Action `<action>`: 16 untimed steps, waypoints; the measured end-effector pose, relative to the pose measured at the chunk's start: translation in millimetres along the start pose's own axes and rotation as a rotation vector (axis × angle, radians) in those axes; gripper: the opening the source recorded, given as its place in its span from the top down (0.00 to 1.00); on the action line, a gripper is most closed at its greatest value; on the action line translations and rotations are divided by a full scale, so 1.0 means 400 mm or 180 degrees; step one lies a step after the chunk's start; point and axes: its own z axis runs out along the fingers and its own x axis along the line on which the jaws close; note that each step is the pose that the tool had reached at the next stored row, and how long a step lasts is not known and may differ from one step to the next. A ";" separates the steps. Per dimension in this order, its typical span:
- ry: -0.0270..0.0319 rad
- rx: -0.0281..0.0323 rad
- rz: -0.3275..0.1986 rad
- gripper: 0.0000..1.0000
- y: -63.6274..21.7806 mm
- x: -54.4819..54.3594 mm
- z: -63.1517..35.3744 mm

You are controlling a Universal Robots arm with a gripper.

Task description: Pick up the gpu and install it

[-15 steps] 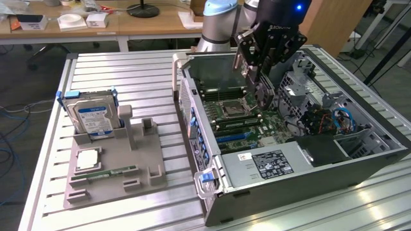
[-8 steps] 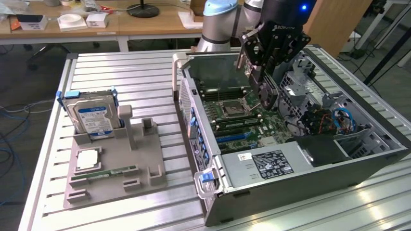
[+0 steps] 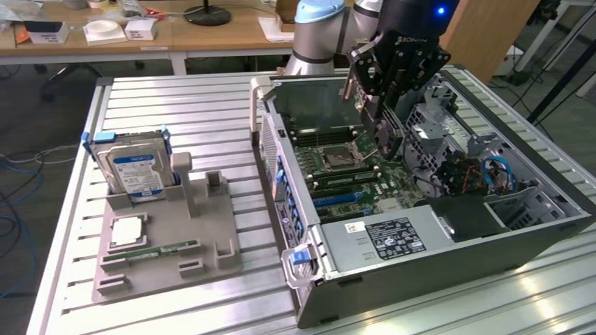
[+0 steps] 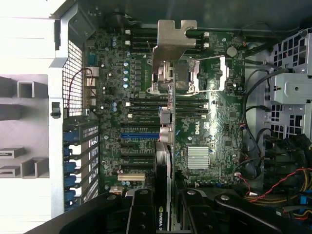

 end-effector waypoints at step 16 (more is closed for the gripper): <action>0.0000 0.0000 0.0000 0.74 0.001 -0.032 0.001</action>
